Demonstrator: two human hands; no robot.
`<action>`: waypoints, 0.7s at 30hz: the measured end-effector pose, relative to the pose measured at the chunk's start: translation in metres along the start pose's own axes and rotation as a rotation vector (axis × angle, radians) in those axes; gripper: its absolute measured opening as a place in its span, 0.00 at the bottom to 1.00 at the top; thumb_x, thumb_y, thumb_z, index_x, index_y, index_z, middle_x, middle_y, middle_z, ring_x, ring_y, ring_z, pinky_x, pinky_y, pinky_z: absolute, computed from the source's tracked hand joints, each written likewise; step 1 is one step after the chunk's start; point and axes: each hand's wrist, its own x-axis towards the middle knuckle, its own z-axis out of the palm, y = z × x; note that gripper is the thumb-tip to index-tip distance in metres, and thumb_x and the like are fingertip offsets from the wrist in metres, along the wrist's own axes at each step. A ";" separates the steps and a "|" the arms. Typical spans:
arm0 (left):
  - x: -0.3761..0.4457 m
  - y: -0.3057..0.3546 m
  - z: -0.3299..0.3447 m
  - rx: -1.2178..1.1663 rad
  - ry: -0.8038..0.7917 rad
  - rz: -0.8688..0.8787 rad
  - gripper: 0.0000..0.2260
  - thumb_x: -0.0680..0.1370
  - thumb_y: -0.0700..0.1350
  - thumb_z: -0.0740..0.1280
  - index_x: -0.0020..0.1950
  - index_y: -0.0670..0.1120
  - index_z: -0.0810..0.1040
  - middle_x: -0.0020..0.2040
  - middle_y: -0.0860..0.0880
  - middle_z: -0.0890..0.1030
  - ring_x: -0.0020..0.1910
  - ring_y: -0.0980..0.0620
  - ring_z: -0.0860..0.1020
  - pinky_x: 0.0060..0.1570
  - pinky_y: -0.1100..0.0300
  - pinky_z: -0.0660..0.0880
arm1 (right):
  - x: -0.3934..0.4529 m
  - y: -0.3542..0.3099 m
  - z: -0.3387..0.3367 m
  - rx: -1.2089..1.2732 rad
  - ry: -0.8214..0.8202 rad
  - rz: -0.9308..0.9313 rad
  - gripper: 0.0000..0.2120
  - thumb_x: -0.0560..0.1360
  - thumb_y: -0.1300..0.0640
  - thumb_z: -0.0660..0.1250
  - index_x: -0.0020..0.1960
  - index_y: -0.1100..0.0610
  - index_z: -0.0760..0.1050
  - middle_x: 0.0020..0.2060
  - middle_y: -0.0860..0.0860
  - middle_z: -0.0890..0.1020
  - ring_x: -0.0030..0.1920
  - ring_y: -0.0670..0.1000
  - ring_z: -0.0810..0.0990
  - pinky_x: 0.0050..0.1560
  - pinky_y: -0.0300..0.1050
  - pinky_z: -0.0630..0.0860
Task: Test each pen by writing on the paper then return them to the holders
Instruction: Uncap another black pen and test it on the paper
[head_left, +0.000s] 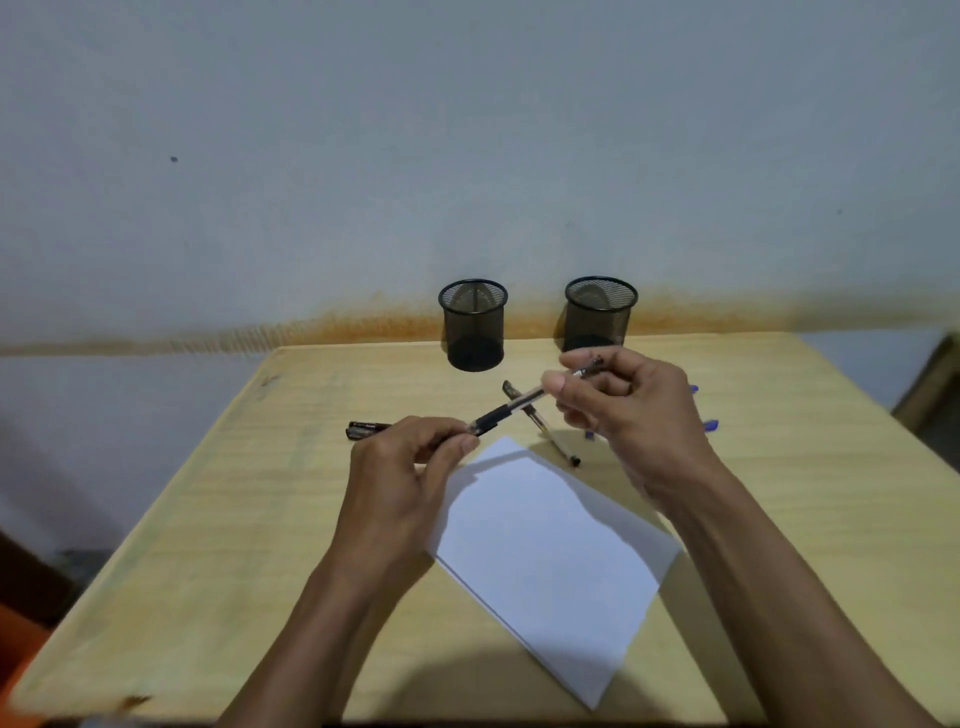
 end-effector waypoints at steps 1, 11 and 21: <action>0.001 0.002 0.002 -0.003 -0.005 -0.003 0.04 0.75 0.42 0.73 0.47 0.50 0.86 0.43 0.58 0.84 0.44 0.62 0.81 0.44 0.70 0.75 | -0.003 0.003 0.004 0.016 0.000 0.028 0.07 0.72 0.61 0.77 0.49 0.57 0.83 0.32 0.50 0.85 0.36 0.46 0.84 0.40 0.40 0.81; 0.012 0.014 -0.006 0.115 -0.078 0.106 0.02 0.74 0.43 0.74 0.43 0.49 0.86 0.38 0.59 0.85 0.35 0.62 0.80 0.37 0.70 0.73 | 0.002 0.015 0.017 0.065 -0.121 0.097 0.09 0.77 0.60 0.72 0.50 0.66 0.84 0.35 0.55 0.86 0.33 0.46 0.82 0.36 0.36 0.79; 0.004 -0.060 -0.048 0.355 -0.038 -0.182 0.02 0.75 0.47 0.73 0.44 0.50 0.85 0.40 0.55 0.83 0.42 0.55 0.80 0.40 0.63 0.70 | 0.024 0.014 -0.009 0.087 0.052 0.116 0.07 0.78 0.58 0.71 0.47 0.62 0.83 0.37 0.55 0.86 0.35 0.47 0.83 0.36 0.39 0.80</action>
